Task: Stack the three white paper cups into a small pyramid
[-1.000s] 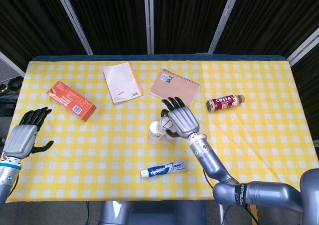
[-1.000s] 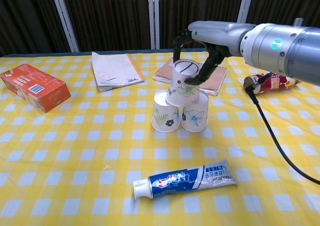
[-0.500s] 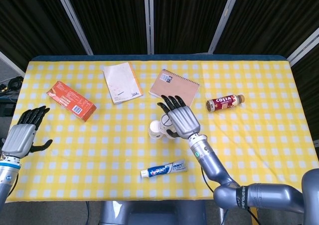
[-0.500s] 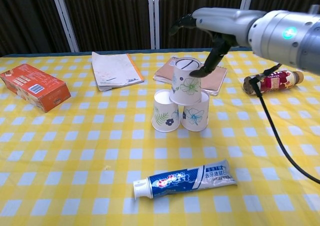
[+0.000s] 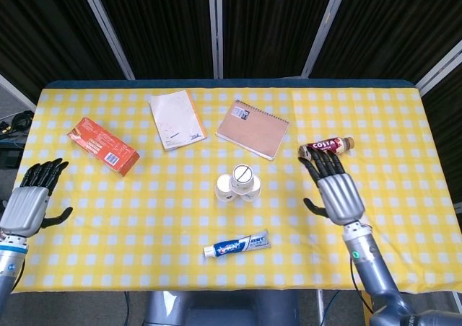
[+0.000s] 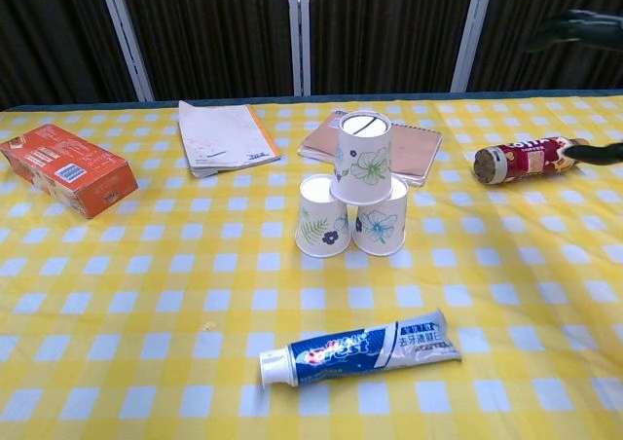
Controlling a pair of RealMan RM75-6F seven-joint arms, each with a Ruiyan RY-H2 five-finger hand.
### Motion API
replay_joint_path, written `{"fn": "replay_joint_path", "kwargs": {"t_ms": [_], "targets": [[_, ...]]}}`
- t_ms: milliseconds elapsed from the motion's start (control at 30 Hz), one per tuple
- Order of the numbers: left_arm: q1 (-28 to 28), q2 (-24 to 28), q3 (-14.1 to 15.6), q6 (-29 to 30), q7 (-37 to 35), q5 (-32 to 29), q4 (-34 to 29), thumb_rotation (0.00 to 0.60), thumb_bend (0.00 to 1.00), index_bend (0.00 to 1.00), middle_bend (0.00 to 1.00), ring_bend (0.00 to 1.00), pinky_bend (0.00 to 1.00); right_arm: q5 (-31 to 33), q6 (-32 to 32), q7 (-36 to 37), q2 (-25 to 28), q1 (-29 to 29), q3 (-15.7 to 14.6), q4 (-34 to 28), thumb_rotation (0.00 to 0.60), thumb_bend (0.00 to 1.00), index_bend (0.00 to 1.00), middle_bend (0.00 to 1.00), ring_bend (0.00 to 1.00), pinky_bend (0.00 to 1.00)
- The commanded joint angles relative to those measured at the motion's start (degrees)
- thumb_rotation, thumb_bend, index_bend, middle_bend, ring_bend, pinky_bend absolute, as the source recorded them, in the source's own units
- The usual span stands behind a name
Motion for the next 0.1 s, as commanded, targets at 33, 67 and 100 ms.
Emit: {"fn": "replay_joint_path", "kwargs": {"t_ms": [33,67,100], "targets": [[1.5,-1.2,0.9,1.7,0.7,0.7,0.3,0.6,0.28,0.0,0.0,0.0,0.0,-6.5,7.4,10.8,1.3,-8.2,-4.4,9.1,0.6,0.15,0.13,0.0,0.0,0.0],[1.8,-1.4,1.1,2.0,1.0,0.9,0.6,0.6,0.28,0.0,0.0,0.0,0.0,-7.1,8.2,12.3,1.4,-9.2,-4.7,10.3,0.6,0.15,0.12,0.0,0.0,0.0],[2.0,-1.5,1.4,2.2,1.2,1.0,0.8,0.6,0.28,0.0,0.0,0.0,0.0,-7.6,9.0,13.5,1.5,-10.2,-4.9,11.5,0.6,0.15,0.12,0.0,0.0,0.0]]}}
